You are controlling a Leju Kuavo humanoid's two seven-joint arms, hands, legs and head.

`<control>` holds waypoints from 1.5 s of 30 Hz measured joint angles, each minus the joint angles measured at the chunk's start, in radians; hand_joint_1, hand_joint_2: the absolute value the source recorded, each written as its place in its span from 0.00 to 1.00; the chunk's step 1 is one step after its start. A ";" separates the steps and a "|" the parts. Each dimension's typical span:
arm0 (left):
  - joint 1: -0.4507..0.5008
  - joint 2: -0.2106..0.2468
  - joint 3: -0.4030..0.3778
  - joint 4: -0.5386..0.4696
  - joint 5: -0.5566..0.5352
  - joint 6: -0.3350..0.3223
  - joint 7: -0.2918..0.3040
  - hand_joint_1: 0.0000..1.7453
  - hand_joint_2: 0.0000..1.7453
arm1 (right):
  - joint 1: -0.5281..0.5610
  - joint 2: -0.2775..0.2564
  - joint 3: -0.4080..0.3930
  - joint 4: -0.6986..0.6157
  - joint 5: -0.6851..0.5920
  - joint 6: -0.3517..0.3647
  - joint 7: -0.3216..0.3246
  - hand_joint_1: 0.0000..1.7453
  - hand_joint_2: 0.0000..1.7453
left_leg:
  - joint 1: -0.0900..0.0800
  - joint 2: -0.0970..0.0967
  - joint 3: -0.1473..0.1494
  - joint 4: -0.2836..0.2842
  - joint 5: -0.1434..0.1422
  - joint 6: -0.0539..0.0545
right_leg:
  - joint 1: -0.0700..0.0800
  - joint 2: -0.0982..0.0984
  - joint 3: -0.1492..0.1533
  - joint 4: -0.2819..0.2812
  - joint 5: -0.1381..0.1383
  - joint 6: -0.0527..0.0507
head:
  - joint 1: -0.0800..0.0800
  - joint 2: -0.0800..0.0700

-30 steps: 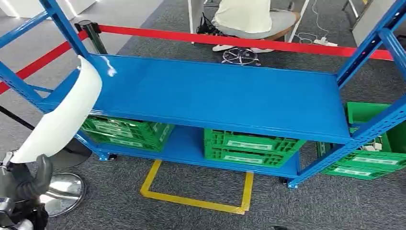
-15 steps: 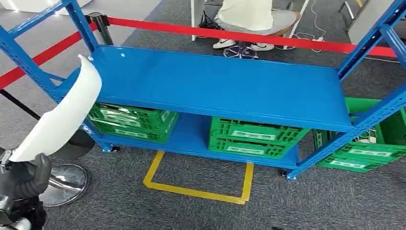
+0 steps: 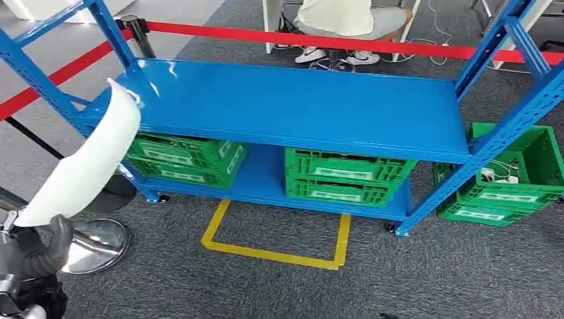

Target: Take the parts from the cabinet and place them on the table.

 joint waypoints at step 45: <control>0.020 -0.003 0.004 -0.012 -0.002 0.008 0.000 1.00 1.00 | 0.002 -0.001 0.010 0.000 0.010 0.008 0.005 0.00 0.00 | 0.036 0.018 -0.066 -0.220 0.212 0.018 | -0.030 0.002 0.013 0.152 -0.157 0.083 | 0.016 0.000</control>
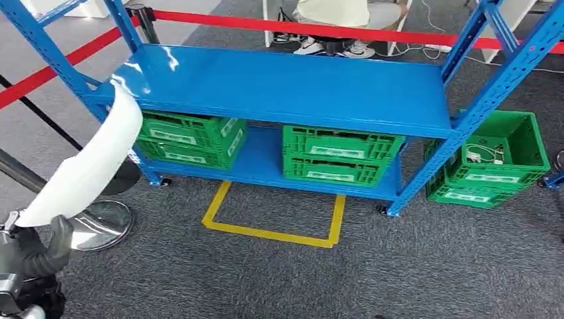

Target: Take the parts from the cabinet and place them on the table.

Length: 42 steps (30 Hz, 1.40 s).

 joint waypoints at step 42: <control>-0.001 -0.003 0.003 -0.001 -0.001 -0.003 -0.004 1.00 1.00 | 0.002 0.001 0.023 0.002 0.024 0.002 -0.008 0.00 0.00 | -0.035 -0.030 -0.071 0.332 -0.261 -0.019 | 0.024 -0.018 0.033 -0.142 0.109 -0.090 | -0.026 0.000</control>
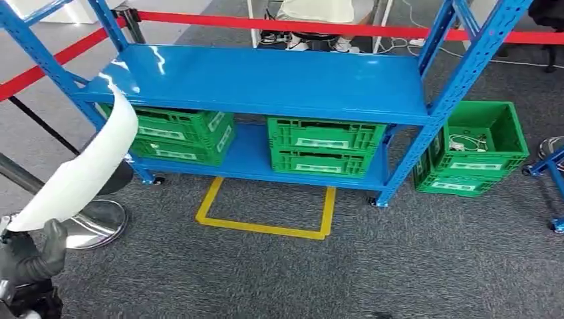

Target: Take the parts from the cabinet and place them on the table.

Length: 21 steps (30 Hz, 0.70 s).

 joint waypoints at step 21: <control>0.001 0.000 0.003 0.000 0.000 -0.004 0.000 1.00 1.00 | 0.002 -0.002 0.000 0.000 0.000 0.003 0.001 0.00 0.00 | -0.006 -0.071 0.125 -0.238 0.131 0.051 | 0.004 0.068 -0.014 0.053 -0.011 0.021 | 0.011 0.000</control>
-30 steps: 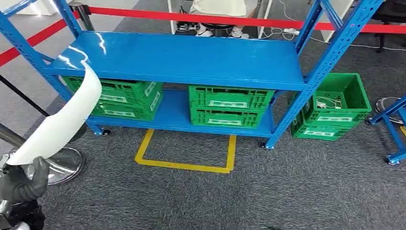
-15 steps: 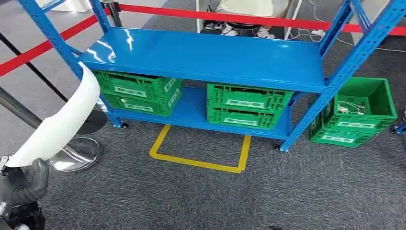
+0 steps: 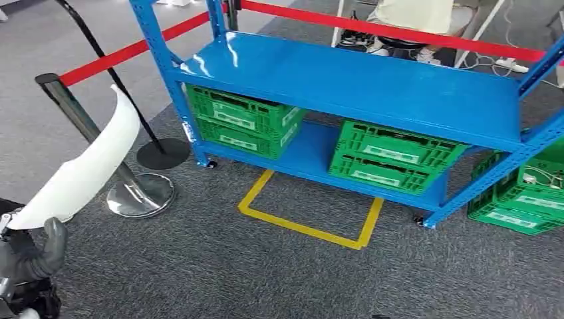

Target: Take the parts from the cabinet and place them on the table.

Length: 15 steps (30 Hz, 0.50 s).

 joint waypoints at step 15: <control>0.002 0.001 0.007 0.000 0.006 0.000 0.000 1.00 1.00 | -0.001 0.003 0.000 0.000 0.001 0.003 0.003 0.00 0.00 | 0.011 0.119 -0.016 0.063 -0.017 -0.062 | -0.004 -0.123 0.023 -0.056 0.005 -0.011 | -0.008 0.000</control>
